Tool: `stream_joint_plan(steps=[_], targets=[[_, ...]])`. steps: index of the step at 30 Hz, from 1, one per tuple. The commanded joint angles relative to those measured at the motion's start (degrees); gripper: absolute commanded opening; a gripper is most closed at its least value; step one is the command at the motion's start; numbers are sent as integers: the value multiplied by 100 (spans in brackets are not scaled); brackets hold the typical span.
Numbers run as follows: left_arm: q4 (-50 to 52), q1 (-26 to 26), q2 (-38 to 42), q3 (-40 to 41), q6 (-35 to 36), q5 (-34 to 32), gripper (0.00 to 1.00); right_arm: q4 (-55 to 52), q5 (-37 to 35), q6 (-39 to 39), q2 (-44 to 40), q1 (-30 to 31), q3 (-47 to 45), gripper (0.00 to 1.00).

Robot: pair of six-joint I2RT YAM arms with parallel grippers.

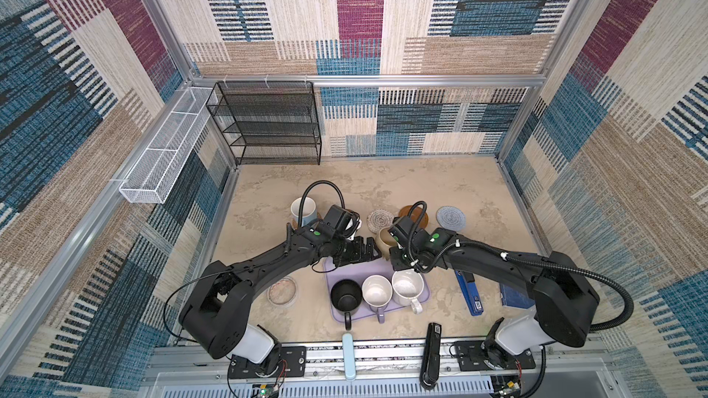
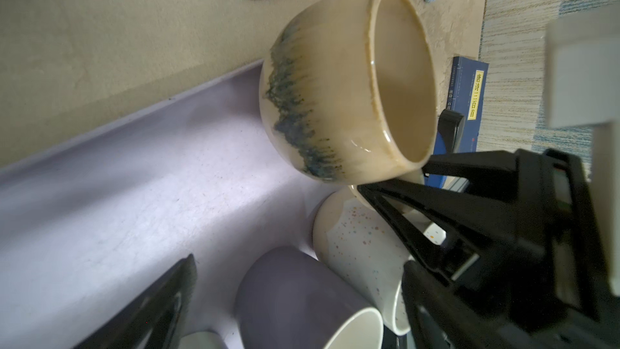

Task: Place cups on coasters
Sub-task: Pick up the cup from the tray.

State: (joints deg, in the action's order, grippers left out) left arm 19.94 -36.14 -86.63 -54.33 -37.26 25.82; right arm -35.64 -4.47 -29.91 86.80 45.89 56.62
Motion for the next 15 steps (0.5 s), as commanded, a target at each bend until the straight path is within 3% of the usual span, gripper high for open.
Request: stream_joint_plan(steps=[1, 7, 15], targets=[[-150, -5, -71, -70, 96, -20, 98, 390, -257, 173, -49, -8, -18, 21], [-119, -6, 5, -131, 104, -42, 97, 611, -208, 387, -29, -19, 10, 16], [65, 0, 271, -162, 146, -142, 97, 637, -266, 482, -151, -23, 167, 0]])
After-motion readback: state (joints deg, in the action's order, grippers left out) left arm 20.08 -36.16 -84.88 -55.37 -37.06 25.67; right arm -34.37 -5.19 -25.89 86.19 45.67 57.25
